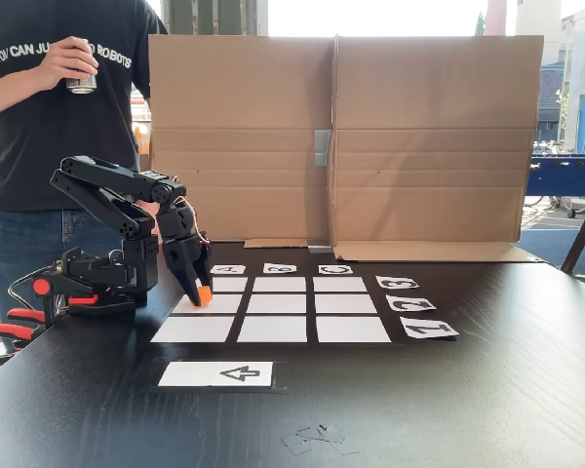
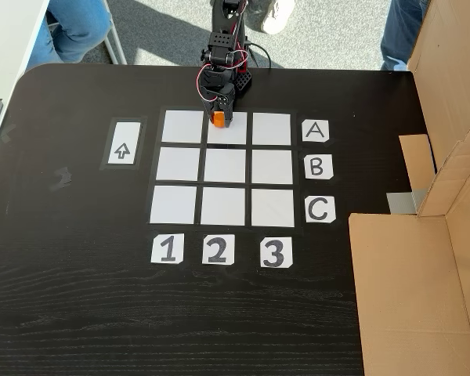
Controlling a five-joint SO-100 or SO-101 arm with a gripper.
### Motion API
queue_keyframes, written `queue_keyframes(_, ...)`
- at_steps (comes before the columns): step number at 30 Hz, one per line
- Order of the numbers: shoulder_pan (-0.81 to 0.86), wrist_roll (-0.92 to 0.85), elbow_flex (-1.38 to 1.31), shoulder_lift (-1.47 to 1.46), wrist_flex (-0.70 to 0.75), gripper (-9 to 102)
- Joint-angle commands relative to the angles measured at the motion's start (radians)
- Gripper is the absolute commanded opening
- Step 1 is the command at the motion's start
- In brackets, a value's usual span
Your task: Pick up the round, orange token and place it in the grid on square A2.
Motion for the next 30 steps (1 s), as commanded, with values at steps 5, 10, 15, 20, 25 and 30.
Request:
queue_keyframes(5, 0.005, 0.121, 0.014, 0.000, -0.032, 27)
queue_keyframes(10, 0.002, 0.167, 0.023, 0.003, -0.046, 33)
queue_keyframes(15, -0.005, 0.209, 0.023, 0.009, -0.048, 45)
queue_keyframes(20, -0.003, 0.235, 0.021, 0.018, -0.040, 54)
queue_keyframes(25, -0.002, 0.272, 0.012, 0.035, -0.025, 67)
queue_keyframes(30, 0.028, 0.296, -0.017, 0.055, -0.038, 71)
